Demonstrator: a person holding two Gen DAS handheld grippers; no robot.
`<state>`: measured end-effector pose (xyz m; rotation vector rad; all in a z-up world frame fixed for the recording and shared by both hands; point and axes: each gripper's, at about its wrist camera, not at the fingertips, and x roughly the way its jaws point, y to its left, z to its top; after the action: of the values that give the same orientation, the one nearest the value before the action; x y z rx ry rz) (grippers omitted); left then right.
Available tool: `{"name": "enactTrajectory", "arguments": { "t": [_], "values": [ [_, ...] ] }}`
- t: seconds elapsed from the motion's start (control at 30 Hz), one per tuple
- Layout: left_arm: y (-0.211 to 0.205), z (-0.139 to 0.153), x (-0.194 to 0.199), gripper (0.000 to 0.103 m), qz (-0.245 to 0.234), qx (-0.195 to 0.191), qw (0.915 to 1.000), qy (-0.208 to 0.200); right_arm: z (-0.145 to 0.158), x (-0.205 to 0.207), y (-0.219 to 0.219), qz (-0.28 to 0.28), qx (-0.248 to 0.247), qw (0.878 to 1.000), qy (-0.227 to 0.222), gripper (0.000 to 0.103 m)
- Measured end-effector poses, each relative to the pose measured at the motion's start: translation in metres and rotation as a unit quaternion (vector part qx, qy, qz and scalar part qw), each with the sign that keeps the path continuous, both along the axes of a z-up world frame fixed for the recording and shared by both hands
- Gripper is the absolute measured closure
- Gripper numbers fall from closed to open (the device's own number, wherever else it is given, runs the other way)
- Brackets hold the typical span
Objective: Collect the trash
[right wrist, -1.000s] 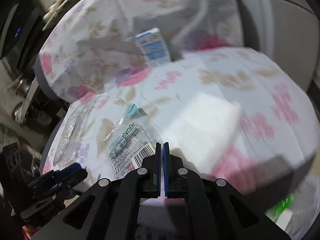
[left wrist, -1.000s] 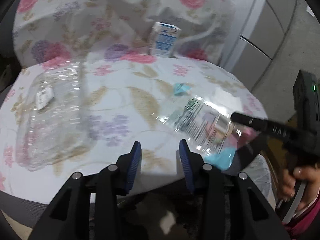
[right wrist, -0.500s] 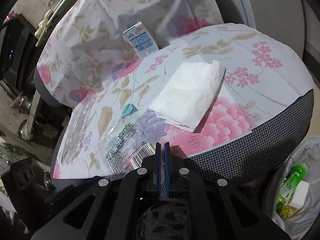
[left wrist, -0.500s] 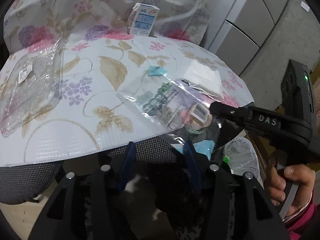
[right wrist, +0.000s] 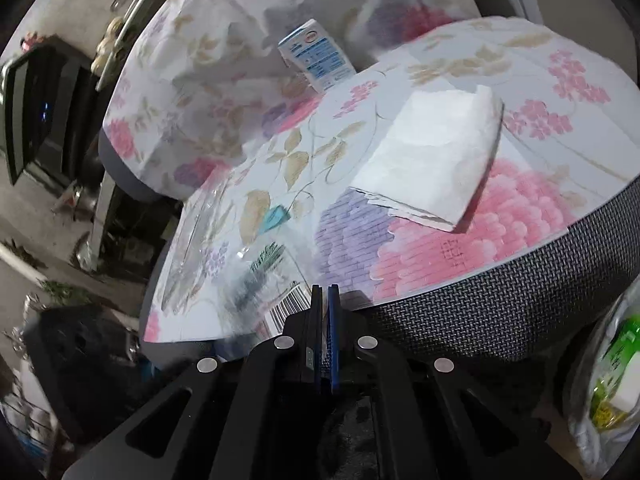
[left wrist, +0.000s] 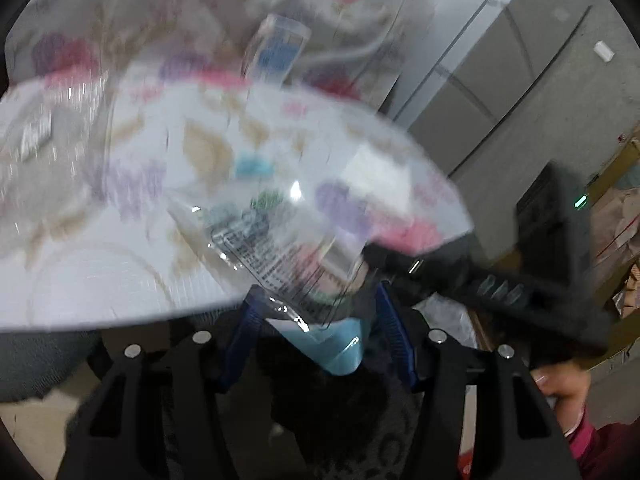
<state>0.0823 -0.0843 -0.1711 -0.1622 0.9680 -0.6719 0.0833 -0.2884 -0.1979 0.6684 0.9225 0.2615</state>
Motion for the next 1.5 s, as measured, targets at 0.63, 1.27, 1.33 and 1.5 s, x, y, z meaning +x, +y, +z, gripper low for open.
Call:
{"name": "enactTrajectory", "arguments": {
  "t": [0.63,1.27,1.33,1.5],
  "values": [
    [-0.005,0.043,0.035,0.101,0.059,0.041,0.994,-0.081,0.031,-0.008,-0.023,-0.007,-0.059,0.995,-0.083,0.054],
    [0.011,0.028,0.051,0.1,0.07,0.036,0.995,-0.061,0.002,0.055,-0.029,-0.046,-0.286,0.956,-0.038,0.056],
    [0.012,0.029,0.049,0.1,0.069,0.035,0.9952,-0.06,0.0,0.058,-0.016,-0.034,-0.336,0.94,-0.047,0.072],
    [0.009,0.031,0.043,0.1,0.063,0.037,0.9952,-0.066,0.007,0.052,-0.006,-0.023,-0.332,0.941,-0.068,0.1]
  ]
}}
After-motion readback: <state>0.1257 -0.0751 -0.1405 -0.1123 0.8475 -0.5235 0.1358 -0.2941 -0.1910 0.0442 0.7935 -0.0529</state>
